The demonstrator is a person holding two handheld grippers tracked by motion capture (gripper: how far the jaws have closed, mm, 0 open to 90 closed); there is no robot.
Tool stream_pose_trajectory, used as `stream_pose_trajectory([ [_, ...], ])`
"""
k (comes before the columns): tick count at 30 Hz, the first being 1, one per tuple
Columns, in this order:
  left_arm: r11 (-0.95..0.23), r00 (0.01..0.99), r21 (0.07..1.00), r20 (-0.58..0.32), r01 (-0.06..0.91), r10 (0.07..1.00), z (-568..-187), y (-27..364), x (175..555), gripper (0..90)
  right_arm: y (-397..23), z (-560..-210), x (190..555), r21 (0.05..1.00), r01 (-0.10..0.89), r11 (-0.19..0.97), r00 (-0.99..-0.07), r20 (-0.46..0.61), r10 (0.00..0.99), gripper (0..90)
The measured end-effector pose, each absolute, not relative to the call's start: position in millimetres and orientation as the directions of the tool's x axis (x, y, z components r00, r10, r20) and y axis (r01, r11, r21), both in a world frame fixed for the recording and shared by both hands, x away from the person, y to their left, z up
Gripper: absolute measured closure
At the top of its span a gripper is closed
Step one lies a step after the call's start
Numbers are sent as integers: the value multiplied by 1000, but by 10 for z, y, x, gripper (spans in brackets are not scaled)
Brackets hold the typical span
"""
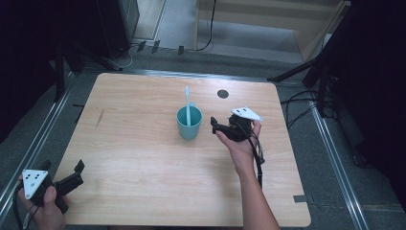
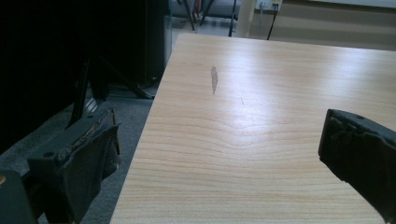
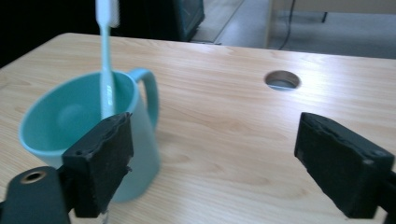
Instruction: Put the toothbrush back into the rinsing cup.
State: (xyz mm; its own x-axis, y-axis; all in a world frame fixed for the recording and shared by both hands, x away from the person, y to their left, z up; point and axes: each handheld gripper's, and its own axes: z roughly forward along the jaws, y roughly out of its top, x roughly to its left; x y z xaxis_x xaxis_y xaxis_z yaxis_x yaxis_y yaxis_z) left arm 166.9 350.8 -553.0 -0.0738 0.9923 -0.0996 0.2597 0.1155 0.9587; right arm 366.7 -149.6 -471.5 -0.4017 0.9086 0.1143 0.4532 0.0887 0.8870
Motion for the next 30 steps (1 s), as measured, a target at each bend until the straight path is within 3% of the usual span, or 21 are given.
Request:
stream_pose_trajectory([
  [2, 117, -72, 959, -101, 260, 992, -5530, 3511, 1667, 0, -1611, -4739, 3617, 885, 458, 90, -390, 108, 914, 0],
  [9, 116, -73, 959, -101, 260, 992, -5530, 3510, 1667, 0, -1837, -4790, 3478, 890, 442, 110, -366, 67, 928, 0],
  [30, 112, -72, 961, -96, 254, 993, -5531, 3502, 1662, 0, -2582, -5177, 3109, 877, 479, 44, -253, 90, 963, 0],
])
